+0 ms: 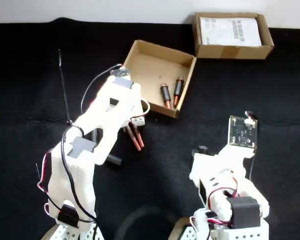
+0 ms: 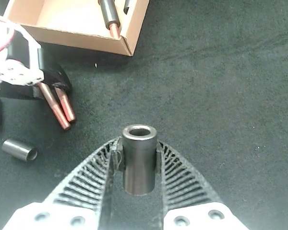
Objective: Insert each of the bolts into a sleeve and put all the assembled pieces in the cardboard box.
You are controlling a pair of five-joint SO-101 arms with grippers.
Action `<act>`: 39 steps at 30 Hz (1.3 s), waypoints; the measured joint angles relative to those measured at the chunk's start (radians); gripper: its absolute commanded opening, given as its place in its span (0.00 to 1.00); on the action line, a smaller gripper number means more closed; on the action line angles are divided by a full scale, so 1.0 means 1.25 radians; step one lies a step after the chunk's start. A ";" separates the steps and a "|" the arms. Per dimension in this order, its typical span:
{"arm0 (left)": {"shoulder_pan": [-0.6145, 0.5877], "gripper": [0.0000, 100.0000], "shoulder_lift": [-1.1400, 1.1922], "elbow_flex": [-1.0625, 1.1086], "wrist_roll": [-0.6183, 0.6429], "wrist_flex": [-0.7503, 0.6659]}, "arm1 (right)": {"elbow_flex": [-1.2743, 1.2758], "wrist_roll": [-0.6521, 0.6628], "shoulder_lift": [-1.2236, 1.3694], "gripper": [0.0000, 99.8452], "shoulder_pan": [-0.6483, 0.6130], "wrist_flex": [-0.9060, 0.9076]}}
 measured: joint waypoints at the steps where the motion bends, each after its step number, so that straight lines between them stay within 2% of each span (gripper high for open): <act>1: 0.001 0.03 0.001 -0.001 0.000 -0.001 | 0.000 0.000 0.000 0.01 0.000 0.000; 18: 0.004 0.01 0.001 -0.017 -0.001 0.020 | 0.000 0.007 0.000 0.01 0.000 0.000; 21: 0.012 0.08 -0.010 -0.055 -0.004 0.113 | 0.005 0.025 0.000 0.01 0.000 0.000; 27: 0.012 0.31 -0.049 -0.169 -0.001 0.279 | 0.014 0.027 0.000 0.01 0.000 -0.015; 33: 0.014 0.33 -0.068 -0.180 -0.001 0.303 | 0.014 0.027 0.000 0.01 0.000 -0.016; 39: 0.012 0.33 -0.068 -0.108 -0.001 0.303 | 0.014 0.027 0.000 0.01 0.000 -0.016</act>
